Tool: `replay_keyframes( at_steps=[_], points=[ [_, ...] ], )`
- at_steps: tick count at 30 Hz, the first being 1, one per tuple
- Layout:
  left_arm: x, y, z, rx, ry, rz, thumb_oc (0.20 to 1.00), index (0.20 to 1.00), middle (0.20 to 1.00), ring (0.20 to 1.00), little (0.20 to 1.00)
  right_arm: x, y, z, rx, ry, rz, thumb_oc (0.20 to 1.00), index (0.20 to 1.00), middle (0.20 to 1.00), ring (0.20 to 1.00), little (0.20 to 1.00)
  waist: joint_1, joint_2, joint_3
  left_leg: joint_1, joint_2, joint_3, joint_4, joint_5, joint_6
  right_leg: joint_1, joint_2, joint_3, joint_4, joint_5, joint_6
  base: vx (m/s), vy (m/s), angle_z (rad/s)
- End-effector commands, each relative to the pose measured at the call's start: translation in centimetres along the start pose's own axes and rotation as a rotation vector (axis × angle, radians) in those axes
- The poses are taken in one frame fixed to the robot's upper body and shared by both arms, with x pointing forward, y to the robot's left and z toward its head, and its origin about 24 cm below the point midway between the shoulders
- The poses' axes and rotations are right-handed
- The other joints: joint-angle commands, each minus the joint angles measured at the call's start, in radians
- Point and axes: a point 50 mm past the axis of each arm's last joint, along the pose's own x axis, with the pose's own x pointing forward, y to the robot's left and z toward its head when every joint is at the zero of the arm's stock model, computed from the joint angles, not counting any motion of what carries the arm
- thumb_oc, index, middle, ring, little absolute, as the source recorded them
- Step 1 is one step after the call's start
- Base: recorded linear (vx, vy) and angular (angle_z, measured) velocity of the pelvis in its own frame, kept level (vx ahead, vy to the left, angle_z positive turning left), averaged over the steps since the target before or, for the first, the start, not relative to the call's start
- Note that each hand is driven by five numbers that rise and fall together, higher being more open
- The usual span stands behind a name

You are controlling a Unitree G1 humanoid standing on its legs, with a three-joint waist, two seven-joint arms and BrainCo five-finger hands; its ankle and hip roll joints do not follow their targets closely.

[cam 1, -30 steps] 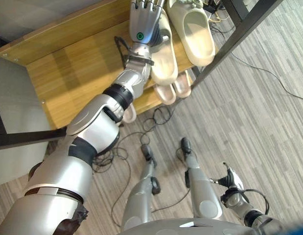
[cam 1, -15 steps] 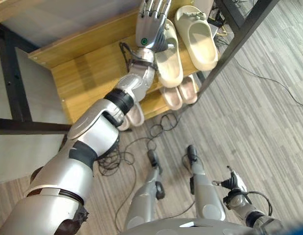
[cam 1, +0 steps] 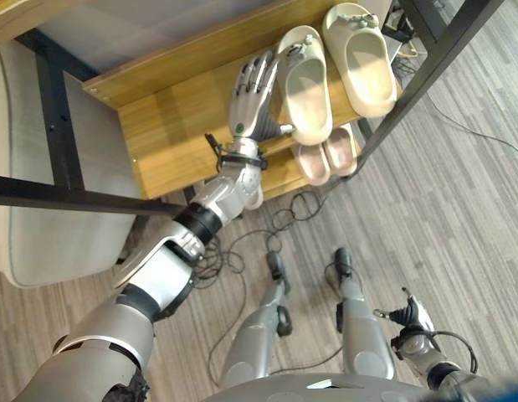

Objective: Arrange the slippers neatly on the shoe rack.

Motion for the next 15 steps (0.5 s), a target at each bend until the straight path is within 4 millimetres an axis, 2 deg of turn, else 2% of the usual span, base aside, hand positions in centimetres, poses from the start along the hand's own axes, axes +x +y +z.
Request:
replay_keyframes(
  at_steps=[1,15],
  points=[
    [2.9,3.5,-0.2,-0.114,0.01,0.135,1.0,1.0,1.0,1.0,1.0,-0.6,0.4,-1.4,0.03,0.058,0.007,1.0,1.0,1.0,1.0,1.0,-0.001,0.001,0.023,-0.045,-0.028,-0.091,0.091,-0.063,-0.016,-0.018,-0.019,-0.029,0.14,-0.14,0.03,0.0,0.0,0.0],
    [0.3,1.6,0.9,-0.402,0.075,-0.012,1.0,1.0,1.0,1.0,1.0,-0.5,0.2,-1.1,0.057,0.07,0.007,1.0,1.0,1.0,1.0,1.0,0.018,0.036,0.022,-0.027,-0.034,-0.094,0.089,-0.061,-0.015,-0.007,-0.019,-0.032,0.146,-0.144,0.027,0.0,0.0,0.0]
  ],
)
